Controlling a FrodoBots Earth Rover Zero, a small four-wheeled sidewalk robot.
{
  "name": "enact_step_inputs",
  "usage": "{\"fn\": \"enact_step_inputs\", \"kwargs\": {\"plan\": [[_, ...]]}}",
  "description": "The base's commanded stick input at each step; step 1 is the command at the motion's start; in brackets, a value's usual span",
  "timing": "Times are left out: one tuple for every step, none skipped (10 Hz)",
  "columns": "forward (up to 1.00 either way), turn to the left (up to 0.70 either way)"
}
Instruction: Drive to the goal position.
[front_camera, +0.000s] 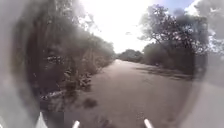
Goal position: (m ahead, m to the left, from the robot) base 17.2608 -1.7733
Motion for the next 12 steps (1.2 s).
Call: {"fn": "enact_step_inputs", "kwargs": {"plan": [[0.7, -0.26], [0.7, 0.0], [0.7, 0.0], [0.7, 0.0], [0.7, 0.0], [0.7, 0.0], [0.7, 0.0], [0.7, 0.0], [0.7, 0.0], [0.7, -0.21], [0.7, -0.2], [0.7, -0.2]]}}
